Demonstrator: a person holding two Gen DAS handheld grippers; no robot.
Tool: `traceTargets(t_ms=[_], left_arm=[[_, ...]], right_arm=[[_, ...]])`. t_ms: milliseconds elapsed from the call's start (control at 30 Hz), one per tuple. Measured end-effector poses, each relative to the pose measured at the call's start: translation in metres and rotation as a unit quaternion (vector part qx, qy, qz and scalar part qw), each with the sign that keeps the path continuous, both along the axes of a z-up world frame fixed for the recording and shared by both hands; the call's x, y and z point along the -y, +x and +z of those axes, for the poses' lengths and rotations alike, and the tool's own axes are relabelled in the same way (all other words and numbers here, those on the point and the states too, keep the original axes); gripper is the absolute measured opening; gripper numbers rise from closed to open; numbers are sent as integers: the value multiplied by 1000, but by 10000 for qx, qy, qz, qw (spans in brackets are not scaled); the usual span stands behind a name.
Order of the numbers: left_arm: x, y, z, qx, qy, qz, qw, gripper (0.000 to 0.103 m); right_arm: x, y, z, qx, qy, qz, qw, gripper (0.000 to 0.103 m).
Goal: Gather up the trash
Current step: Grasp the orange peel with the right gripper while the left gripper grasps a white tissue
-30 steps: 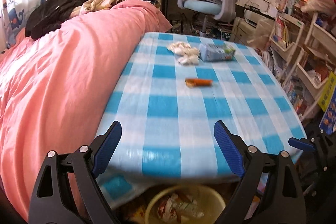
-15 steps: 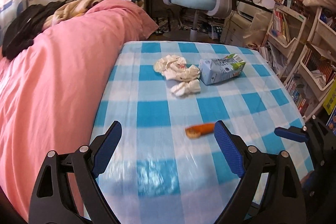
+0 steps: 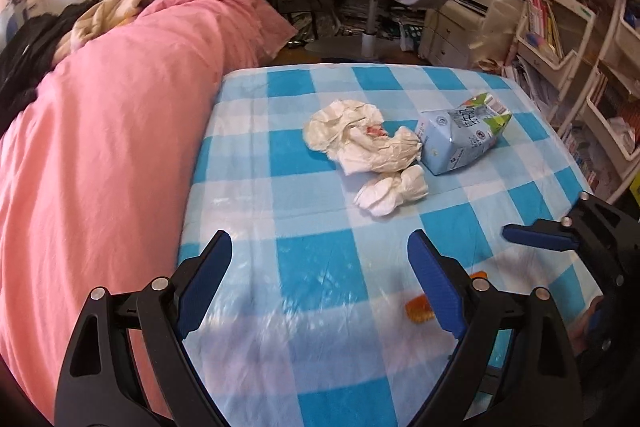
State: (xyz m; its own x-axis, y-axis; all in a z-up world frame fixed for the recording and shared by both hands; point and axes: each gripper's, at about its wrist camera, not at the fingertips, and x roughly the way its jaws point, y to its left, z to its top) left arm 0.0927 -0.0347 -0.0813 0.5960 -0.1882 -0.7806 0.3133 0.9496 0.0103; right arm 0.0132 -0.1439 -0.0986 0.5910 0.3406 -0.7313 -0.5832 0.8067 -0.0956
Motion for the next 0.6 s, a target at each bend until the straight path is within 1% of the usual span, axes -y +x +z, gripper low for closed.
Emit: traceTargets(t_ms=[33,67,133,167,233,267,333,433,500,533,600], left_arm=[[4,3,-2,-12,37,-55,10000,86],[7,6,-5,-37,59,-103,9999,86],[13,12,-10,-95,73,-158,9998,86],[14,14,-12,-120,58,-167,9998,86],[20,19,-16,-178,12,-188,9997,86],[23,22,-18,-190,-12,-195,9996,86],[31,27,-21,-222,-61,-253,9994,86],[47,34,-28,-216,-6,-394,9990,86],[55,38,-33,-230,53,-452,9987,86],[57,40,-35,-250,61,-466,9986,84],[60,45,-39,-315,51,-456,9984,73]], right_arm=[[1,2,-2,-72,23,7,10000,71],[1,4,-4,-160,41,12,9999,69],[1,7,-10,-407,46,55,9991,54],[1,8,-12,-473,16,70,9989,51],[3,6,-14,-589,-5,116,9982,35],[5,4,-14,-628,14,131,9979,33],[9,0,-13,-677,-53,156,9976,21],[15,-7,-11,-726,-133,176,9971,15],[20,-11,-11,-784,-159,178,9966,14],[22,-12,-11,-792,-175,182,9965,14],[25,-13,-11,-823,-157,157,9964,14]])
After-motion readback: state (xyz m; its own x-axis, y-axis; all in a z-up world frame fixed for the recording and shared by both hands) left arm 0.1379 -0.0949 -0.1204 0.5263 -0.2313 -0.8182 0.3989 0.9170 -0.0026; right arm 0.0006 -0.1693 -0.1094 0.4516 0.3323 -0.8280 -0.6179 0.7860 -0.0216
